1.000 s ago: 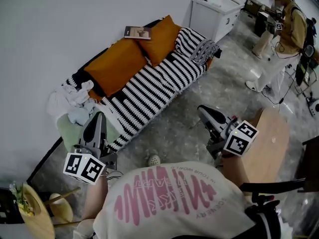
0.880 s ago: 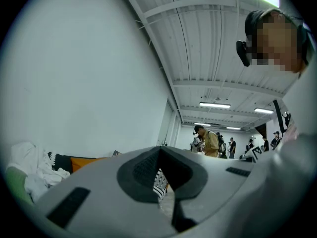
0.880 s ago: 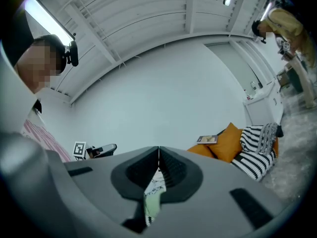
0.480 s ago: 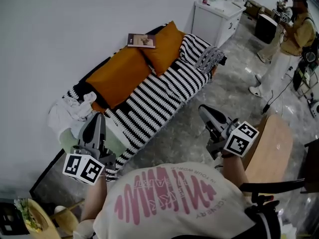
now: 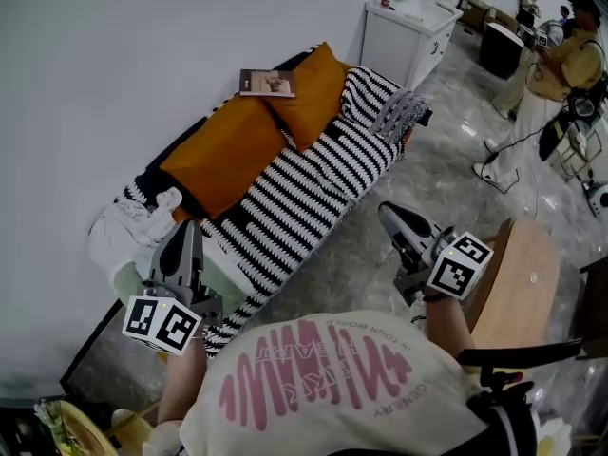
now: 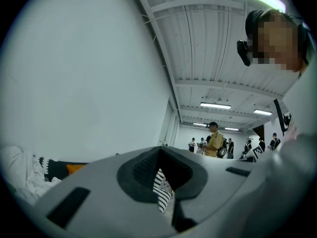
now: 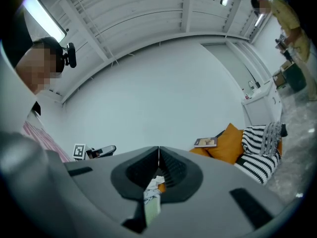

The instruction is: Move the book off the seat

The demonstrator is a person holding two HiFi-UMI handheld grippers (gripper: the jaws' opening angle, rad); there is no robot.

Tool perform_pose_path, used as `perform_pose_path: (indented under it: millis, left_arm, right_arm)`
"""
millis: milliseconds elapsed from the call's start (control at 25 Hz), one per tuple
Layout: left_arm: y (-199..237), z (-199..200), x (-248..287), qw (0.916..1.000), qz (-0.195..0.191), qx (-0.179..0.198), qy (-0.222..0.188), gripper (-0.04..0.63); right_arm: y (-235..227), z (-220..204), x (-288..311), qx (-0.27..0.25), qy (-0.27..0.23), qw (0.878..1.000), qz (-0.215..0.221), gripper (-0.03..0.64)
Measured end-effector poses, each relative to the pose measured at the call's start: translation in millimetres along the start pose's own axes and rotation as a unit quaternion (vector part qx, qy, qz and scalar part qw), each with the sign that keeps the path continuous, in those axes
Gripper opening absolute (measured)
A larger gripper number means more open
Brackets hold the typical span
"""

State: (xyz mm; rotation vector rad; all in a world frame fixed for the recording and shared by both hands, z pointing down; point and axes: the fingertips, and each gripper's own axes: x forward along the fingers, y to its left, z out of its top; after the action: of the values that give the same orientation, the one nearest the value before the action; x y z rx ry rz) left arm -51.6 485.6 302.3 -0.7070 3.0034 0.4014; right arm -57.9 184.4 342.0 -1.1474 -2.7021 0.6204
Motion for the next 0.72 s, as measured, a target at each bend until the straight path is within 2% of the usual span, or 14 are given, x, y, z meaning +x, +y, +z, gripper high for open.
perform_pose_path:
  millis: [440, 600, 720]
  left_arm:
    - [1.7, -10.8, 18.4, 0.9992, -0.017, -0.035, 0.008, 0.008]
    - [-7.0, -7.9, 23.9, 0.9992, -0.033, -0.023, 0.006, 0.008]
    - [0.8, -10.8, 20.7, 0.9994, -0.029, -0.018, 0.011, 0.008]
  right_arm:
    - [-0.2, -1.3, 5.7, -0.009, 0.032, 0.999, -0.017, 0.012]
    - [1.1, 3.1, 17.4, -0.01, 0.034, 0.999, -0.009, 0.012]
    - [3.3, 0.3, 33.0, -0.023, 0.045, 0.999, 0.002, 0.012]
